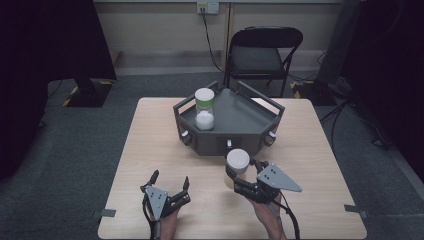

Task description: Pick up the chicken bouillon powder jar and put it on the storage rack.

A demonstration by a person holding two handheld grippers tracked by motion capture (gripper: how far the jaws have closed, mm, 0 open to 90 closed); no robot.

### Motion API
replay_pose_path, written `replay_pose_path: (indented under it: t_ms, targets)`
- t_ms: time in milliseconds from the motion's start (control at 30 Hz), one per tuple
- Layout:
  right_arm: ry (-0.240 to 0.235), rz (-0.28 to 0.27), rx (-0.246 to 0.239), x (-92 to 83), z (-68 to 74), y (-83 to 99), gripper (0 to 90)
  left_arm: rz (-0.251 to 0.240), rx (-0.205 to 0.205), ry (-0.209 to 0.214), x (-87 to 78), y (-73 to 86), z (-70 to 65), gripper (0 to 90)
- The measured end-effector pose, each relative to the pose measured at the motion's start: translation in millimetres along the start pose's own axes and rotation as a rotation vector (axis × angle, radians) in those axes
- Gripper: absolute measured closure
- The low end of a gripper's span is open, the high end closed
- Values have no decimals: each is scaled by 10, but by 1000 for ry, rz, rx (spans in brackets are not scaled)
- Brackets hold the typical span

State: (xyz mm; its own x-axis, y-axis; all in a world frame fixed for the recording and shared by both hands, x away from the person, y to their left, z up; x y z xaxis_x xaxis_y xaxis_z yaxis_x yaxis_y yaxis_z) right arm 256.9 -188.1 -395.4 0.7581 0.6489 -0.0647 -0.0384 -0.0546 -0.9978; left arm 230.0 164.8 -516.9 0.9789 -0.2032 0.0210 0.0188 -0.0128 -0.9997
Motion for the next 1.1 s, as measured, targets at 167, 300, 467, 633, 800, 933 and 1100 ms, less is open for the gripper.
replay_pose_path:
  t_ms: [167, 300, 467, 633, 800, 933, 1100]
  targets:
    - [6, -3, -8, 96, -93, -99, 331, 0, 0, 0, 0, 0, 0, 3]
    - [16, -4, -14, 138, -131, -184, 331, 0, 0, 0, 0, 0, 0, 3]
    - [33, -17, 13, 209, -203, -310, 332, 0, 0, 0, 0, 0, 0, 3]
    - [53, -38, 17, 288, -278, -431, 332, 0, 0, 1, 0, 0, 1, 3]
    - [79, -37, 17, 404, -350, -554, 332, 1, 0, 2, 1, -1, 1, 3]
    - [110, -28, 28, 556, -423, -659, 332, 0, 0, 2, 1, -1, 1, 3]
    - [153, -15, 31, 752, -485, -777, 332, 0, -1, 3, 1, 0, 3, 3]
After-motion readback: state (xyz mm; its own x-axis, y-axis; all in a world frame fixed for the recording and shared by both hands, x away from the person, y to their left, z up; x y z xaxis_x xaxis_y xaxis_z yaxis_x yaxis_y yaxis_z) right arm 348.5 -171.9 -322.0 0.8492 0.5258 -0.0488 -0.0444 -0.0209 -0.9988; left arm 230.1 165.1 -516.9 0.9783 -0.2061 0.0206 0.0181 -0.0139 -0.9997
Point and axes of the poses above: each handheld gripper's, and its own axes: x roughly forward along the jaws, y roughly out of its underside, z roughly to its left, the point moved 7 cm from there along x, roughly forward along the jaws, and after that the axes turned 1 degree about -y, right-handed, at the moved point
